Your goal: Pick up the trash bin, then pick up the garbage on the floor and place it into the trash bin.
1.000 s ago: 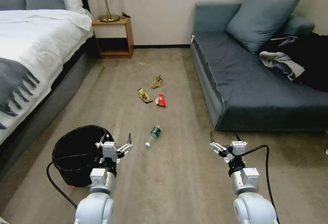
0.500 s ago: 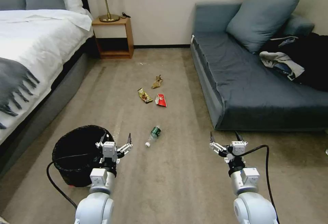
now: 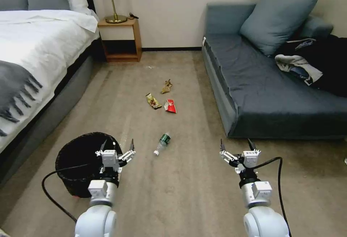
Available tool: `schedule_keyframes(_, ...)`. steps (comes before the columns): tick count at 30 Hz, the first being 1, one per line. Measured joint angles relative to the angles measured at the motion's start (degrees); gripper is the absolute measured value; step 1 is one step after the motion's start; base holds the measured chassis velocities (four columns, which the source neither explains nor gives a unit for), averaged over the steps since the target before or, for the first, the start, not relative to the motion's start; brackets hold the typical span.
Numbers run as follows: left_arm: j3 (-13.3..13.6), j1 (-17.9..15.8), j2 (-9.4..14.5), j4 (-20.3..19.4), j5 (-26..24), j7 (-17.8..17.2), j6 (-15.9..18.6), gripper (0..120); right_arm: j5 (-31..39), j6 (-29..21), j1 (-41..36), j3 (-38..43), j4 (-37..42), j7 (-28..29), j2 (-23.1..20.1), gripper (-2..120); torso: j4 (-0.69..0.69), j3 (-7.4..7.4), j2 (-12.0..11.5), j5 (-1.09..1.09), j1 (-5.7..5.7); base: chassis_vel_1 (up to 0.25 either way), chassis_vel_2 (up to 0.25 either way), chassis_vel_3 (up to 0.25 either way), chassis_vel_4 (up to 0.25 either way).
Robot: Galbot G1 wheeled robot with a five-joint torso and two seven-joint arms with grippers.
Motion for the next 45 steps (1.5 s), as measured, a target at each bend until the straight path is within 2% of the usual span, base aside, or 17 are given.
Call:
schedule_keyframes(2, -4.4, 1.3, -1.6, -0.7, -4.6, 2.0, -5.6, 100, -1.2, 5.4, -0.9, -2.3, -0.7, 2.3, -0.9, 100, 0.0, 0.0, 0.0, 0.01, 0.0, 0.0, 0.0, 0.0, 0.0)
schedule_keyframes(3, -4.4, 1.3, -1.6, -0.7, -4.6, 2.0, -5.6, 100, -1.2, 5.4, -0.9, -2.3, -0.7, 2.3, -0.9, 100, 0.0, 0.0, 0.0, 0.01, 0.0, 0.0, 0.0, 0.0, 0.0)
schedule_keyframes(5, -7.2, 2.2, -2.7, -1.1, -7.6, 3.2, -9.2, 100, -2.0, 9.0, -1.4, -3.9, -1.2, 3.7, -1.5, 100, 0.0, 0.0, 0.0, 0.0, 0.0, 0.0, 0.0, 0.0, 0.0)
schedule_keyframes(7, -9.9, 3.0, -2.8, -1.3, -6.2, 3.9, -12.0, 100, -3.2, 12.6, -1.6, -4.9, -2.0, 4.2, -3.1, 100, 0.03, 0.0, 0.0, 0.02, 0.0, 0.0, 0.0, 0.0, 0.0)
schedule_keyframes(12, -10.4, 3.2, -2.4, -1.2, -4.2, 3.9, -12.2, 100, -4.2, 13.0, -1.4, -4.5, -2.5, 2.2, -4.1, 100, 0.0, 0.0, 0.0, 0.02, 0.0, 0.0, 0.0, 0.0, 0.0)
schedule_keyframes(22, -10.8, 2.5, -1.0, -0.3, -3.6, 4.5, -9.5, 100, -4.7, 5.3, -1.2, -4.5, -0.6, -0.2, -5.3, 100, 0.0, 0.0, 0.0, 0.01, 0.0, 0.0, 0.0, 0.0, 0.0)
schedule_keyframes(24, -10.9, 2.4, -0.6, -1.0, -4.3, 3.1, -5.8, 100, -1.2, -0.5, -1.6, -5.4, 1.5, -0.8, -6.3, 100, 0.0, 0.0, 0.0, 0.0, 0.0, 0.0, 0.0, 0.0, 0.0)
schedule_keyframes(26, -10.7, 2.3, -0.2, -3.1, -5.3, -1.0, -0.3, 100, 4.0, -5.0, -1.6, -6.3, 3.7, -1.0, -7.5, 100, 0.0, 0.0, 0.0, 0.02, 0.0, 0.0, 0.0, 0.0, 0.0)
schedule_keyframes(27, -10.7, 2.3, -0.2, -3.1, -5.3, -1.0, -0.3, 100, 4.0, -5.0, -1.6, -6.3, 3.7, -1.0, -7.5, 100, 0.0, 0.0, 0.0, 0.02, 0.0, 0.0, 0.0, 0.0, 0.0)
schedule_keyframes(29, -10.9, 2.0, 0.4, -5.3, -8.0, -5.4, 5.1, 100, 9.5, -9.7, -1.4, -6.6, 6.1, -2.2, -8.9, 100, 0.0, 0.0, 0.0, 0.01, 0.0, 0.0, 0.0, 0.0, 0.0)
schedule_keyframes(31, -11.2, 1.5, 1.0, -6.4, -11.2, -8.3, 8.2, 100, 12.6, -11.4, -1.3, -6.5, 7.4, -3.8, -9.9, 100, 0.0, 0.0, 0.0, 0.02, 0.0, 0.0, 0.0, 0.0, 0.0)
schedule_keyframes(32, -11.2, 1.5, 1.0, -6.4, -11.2, -8.3, 8.2, 100, 12.6, -11.4, -1.3, -6.5, 7.4, -3.8, -9.9, 100, 0.0, 0.0, 0.0, 0.02, 0.0, 0.0, 0.0, 0.0, 0.0)
schedule_keyframes(34, -11.4, 0.4, 2.4, -7.6, -18.7, -14.9, 14.8, 100, 12.5, -11.1, -0.9, -5.6, 8.0, -6.4, -11.6, 100, 0.0, 0.0, 0.0, 0.02, 0.0, 0.0, 0.0, 0.0, 0.0)
schedule_keyframes(36, -11.7, -0.3, 3.4, -7.9, -22.8, -19.6, 19.3, 100, 9.6, -9.4, -0.9, -4.7, 7.5, -7.6, -12.6, 100, 0.0, 0.0, 0.0, 0.01, 0.0, 0.0, 0.0, 0.0, 0.0)
schedule_keyframes(37, -11.7, -0.3, 3.4, -7.9, -22.8, -19.6, 19.3, 100, 9.6, -9.4, -0.9, -4.7, 7.5, -7.6, -12.6, 100, 0.0, 0.0, 0.0, 0.01, 0.0, 0.0, 0.0, 0.0, 0.0)
schedule_keyframes(40, -12.4, -1.2, 4.9, -5.9, -26.1, -23.9, 22.4, 100, 6.8, -7.2, -0.9, -3.8, 6.5, -8.8, -13.5, 100, 0.0, 0.0, 0.0, 0.01, 0.0, 0.0, 0.0, 0.0, 0.0)
schedule_keyframes(45, -13.1, -2.4, 6.4, -2.6, -30.1, -24.7, 24.7, 100, 6.1, -5.8, -0.4, -3.5, 5.8, -9.5, -13.9, 100, 0.01, 0.0, 0.0, 0.0, 0.0, 0.0, 0.0, 0.0, 0.0)
